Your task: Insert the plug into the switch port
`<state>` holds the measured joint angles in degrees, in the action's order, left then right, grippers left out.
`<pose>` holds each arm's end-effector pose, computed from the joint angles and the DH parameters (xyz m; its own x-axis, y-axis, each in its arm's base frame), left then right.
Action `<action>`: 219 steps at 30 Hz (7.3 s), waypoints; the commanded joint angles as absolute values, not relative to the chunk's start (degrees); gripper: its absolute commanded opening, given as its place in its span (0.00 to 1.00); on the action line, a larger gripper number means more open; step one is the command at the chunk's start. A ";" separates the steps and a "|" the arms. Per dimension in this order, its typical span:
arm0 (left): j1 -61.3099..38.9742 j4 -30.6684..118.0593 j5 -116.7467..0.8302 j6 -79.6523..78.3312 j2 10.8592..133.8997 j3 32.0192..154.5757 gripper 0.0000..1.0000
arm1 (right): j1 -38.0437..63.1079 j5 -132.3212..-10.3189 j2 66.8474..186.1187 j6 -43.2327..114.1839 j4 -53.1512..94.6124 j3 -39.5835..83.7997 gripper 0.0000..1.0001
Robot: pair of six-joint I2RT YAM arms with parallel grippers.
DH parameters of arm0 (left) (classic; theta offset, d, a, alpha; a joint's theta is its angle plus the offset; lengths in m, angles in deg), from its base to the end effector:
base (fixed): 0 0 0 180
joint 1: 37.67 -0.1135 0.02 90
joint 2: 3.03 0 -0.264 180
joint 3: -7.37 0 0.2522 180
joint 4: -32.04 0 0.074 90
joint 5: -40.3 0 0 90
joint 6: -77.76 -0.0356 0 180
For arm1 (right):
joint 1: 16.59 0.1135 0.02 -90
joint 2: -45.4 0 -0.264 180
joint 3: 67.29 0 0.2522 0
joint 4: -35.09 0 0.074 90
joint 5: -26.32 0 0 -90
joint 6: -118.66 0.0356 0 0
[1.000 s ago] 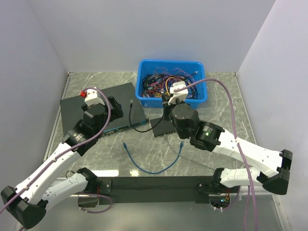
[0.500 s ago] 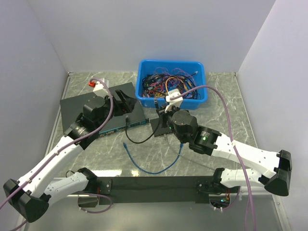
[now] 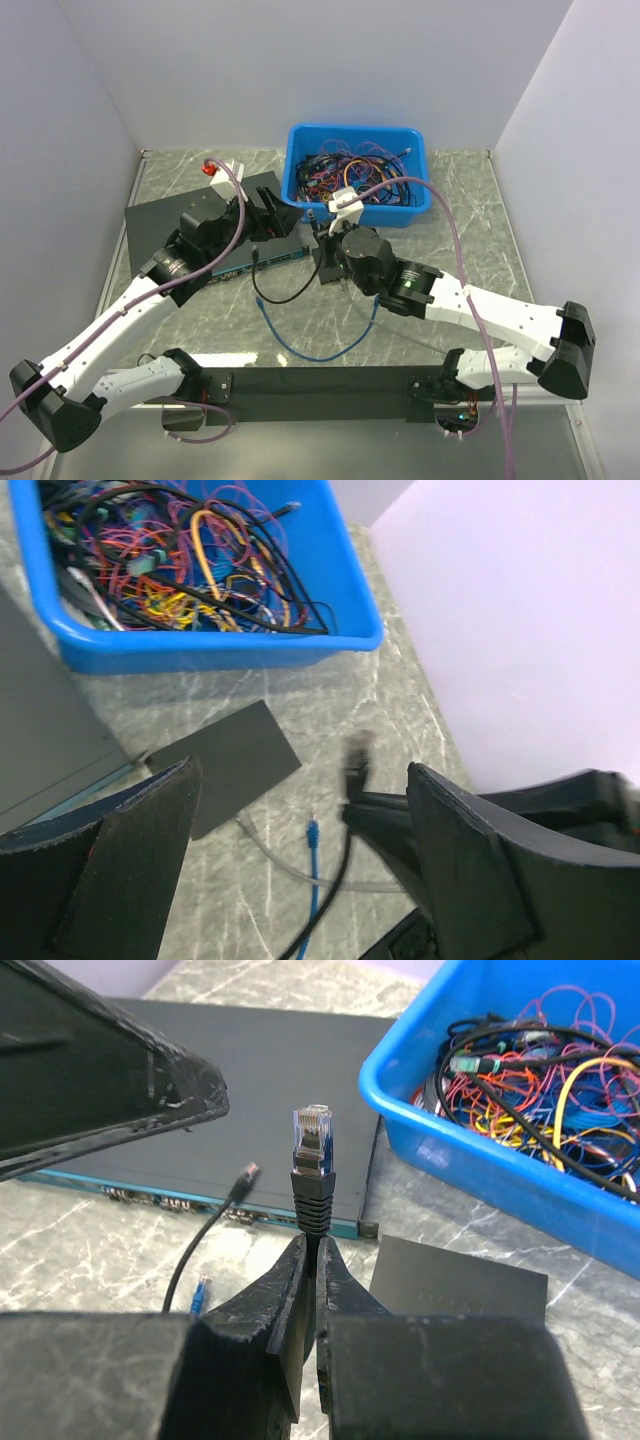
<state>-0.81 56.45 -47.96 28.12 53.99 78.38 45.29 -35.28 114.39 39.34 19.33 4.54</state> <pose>0.1837 -0.1364 0.3761 -0.4831 -0.4468 -0.7530 0.3450 0.6933 -0.6327 0.1469 0.2389 0.3489 -0.2068 -0.0412 -0.9775 -0.5281 0.8457 0.0761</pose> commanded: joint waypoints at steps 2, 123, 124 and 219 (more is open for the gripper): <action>0.56 54.15 -49.26 28.72 55.06 81.51 0.88 | 45.54 -34.67 115.19 40.18 20.62 7.82 0.00; 5.05 21.37 -82.57 27.40 54.36 75.44 0.01 | 11.79 -119.05 112.55 106.63 108.78 -15.73 0.52; 5.13 21.45 -82.48 27.40 54.63 75.62 0.01 | 11.79 -118.88 112.29 106.01 107.91 -15.56 0.52; 2.50 31.83 -59.54 18.61 92.07 82.03 0.84 | 28.32 -53.40 119.31 56.25 10.34 -15.12 0.00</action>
<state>3.22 35.54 -57.77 19.31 91.14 79.43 27.74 -55.06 118.72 54.11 8.11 -15.09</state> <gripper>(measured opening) 0.845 0.197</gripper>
